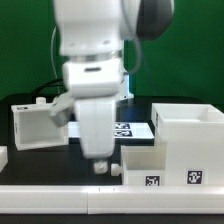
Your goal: Assemble drawer
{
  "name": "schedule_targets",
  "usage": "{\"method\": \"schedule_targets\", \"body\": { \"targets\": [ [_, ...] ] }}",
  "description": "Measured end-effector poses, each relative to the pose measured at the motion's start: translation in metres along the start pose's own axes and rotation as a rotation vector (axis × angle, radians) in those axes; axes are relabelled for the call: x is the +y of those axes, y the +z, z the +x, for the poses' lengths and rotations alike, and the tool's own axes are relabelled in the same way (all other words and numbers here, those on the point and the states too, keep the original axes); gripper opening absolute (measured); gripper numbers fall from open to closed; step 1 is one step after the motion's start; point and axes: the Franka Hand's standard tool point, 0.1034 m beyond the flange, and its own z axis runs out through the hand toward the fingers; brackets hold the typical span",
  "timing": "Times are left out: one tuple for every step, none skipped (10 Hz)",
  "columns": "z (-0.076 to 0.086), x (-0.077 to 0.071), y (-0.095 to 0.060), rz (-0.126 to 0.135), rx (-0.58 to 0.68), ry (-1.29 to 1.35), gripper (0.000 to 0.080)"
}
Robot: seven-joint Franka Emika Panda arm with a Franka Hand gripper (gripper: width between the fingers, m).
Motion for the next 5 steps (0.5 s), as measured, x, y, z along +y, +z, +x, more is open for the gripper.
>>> {"method": "schedule_targets", "body": {
  "targets": [
    [-0.007,0.0,0.007,0.006,0.039,0.007,0.0649],
    [-0.01,-0.002,0.012,0.023,0.088,0.01,0.0649],
    [-0.004,-0.005,0.016,0.029,0.127,0.039,0.0649],
    [0.006,-0.01,0.017,0.039,0.166,0.068,0.0649],
    [0.024,-0.011,0.013,0.04,0.175,0.105,0.0649]
  ]
}}
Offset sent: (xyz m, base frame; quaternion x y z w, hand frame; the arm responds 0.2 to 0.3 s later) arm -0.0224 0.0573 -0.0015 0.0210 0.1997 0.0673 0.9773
